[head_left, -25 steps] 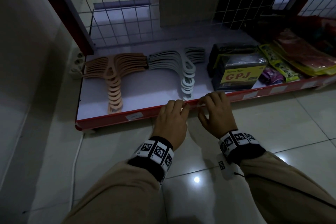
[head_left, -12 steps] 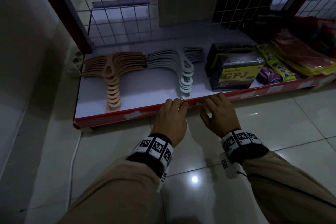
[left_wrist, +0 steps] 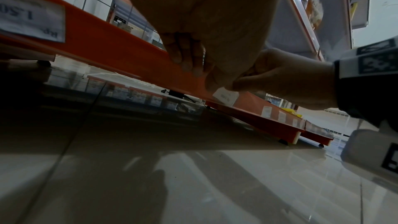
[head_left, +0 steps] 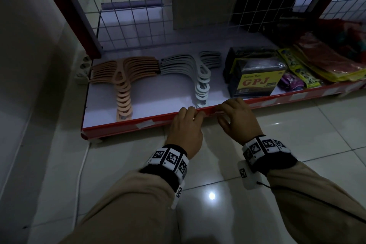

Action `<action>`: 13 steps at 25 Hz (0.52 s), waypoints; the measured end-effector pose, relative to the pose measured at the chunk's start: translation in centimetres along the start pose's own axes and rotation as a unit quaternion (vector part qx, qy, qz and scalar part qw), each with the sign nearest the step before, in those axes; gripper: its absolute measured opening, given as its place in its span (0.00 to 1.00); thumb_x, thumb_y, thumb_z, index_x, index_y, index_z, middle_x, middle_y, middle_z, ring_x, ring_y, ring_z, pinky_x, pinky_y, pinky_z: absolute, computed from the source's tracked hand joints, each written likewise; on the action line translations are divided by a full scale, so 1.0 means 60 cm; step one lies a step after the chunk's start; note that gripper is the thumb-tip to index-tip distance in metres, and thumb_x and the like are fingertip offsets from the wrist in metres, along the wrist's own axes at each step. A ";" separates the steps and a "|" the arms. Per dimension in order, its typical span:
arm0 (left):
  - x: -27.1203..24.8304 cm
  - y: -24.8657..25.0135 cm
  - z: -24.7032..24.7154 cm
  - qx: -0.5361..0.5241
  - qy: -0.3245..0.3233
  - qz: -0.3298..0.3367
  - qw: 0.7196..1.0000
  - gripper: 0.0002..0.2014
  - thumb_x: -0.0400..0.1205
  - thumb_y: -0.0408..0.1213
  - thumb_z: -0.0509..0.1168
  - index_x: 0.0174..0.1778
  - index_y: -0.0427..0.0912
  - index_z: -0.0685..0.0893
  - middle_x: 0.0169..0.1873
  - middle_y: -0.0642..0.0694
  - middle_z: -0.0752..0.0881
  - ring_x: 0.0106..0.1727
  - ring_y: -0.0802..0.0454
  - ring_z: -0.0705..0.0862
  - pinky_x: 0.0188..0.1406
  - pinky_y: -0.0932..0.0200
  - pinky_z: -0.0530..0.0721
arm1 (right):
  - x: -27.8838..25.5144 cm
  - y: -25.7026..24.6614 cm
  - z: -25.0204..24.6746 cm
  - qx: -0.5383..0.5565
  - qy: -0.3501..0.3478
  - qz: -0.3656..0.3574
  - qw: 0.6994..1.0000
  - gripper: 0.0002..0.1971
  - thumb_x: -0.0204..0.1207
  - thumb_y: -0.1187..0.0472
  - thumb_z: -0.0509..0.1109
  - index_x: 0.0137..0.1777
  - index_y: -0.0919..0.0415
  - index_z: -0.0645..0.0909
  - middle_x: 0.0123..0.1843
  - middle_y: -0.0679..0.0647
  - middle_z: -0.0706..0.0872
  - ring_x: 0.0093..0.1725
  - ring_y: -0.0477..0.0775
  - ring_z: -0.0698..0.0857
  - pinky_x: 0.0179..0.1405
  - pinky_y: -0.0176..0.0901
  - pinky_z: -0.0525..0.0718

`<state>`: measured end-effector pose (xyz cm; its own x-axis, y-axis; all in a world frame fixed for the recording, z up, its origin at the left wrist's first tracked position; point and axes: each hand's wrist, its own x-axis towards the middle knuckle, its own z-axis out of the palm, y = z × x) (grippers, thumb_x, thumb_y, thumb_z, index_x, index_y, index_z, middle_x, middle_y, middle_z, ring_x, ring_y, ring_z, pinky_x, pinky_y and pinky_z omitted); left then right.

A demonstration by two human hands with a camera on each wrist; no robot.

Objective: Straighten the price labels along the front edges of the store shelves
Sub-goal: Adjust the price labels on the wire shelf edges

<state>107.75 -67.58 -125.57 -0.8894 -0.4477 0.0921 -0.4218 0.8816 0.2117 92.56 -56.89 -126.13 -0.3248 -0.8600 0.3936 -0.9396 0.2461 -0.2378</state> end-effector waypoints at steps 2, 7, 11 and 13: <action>0.002 -0.001 0.000 -0.019 0.009 0.000 1.000 0.16 0.79 0.36 0.59 0.63 0.42 0.76 0.56 0.45 0.77 0.56 0.46 0.71 0.57 0.52 0.73 | 0.007 0.002 -0.011 0.090 0.013 0.045 0.995 0.05 0.73 0.67 0.74 0.48 0.62 0.87 0.44 0.58 0.87 0.46 0.62 0.83 0.46 0.48 0.81; 0.013 -0.011 -0.005 -0.218 0.050 -0.056 0.973 0.22 0.85 0.47 0.56 0.74 0.42 0.71 0.57 0.43 0.82 0.60 0.45 0.74 0.59 0.48 0.76 | 0.027 -0.019 -0.024 0.399 0.040 0.219 0.890 0.03 0.75 0.68 0.74 0.47 0.66 0.84 0.40 0.59 0.89 0.40 0.49 0.88 0.44 0.34 0.83; 0.027 -0.026 -0.010 -0.293 0.048 -0.079 0.952 0.15 0.85 0.48 0.57 0.63 0.45 0.77 0.50 0.45 0.85 0.53 0.45 0.80 0.48 0.48 0.80 | 0.030 -0.043 -0.018 0.528 0.000 0.258 0.809 0.06 0.73 0.72 0.73 0.48 0.73 0.83 0.38 0.63 0.88 0.37 0.48 0.88 0.40 0.35 0.84; 0.028 -0.030 -0.009 -0.269 0.046 -0.075 0.959 0.08 0.85 0.44 0.59 0.52 0.44 0.79 0.45 0.46 0.84 0.49 0.45 0.80 0.44 0.51 0.77 | 0.027 -0.045 -0.016 0.537 -0.010 0.264 0.801 0.05 0.73 0.73 0.74 0.47 0.73 0.83 0.38 0.64 0.88 0.37 0.50 0.88 0.38 0.35 0.84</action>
<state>107.10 -70.02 -125.25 -0.7966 -0.5960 0.1010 -0.3698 0.6127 0.6985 94.45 -58.56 -124.01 -0.6346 -0.7724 -0.0253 -0.0332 0.0599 -0.9977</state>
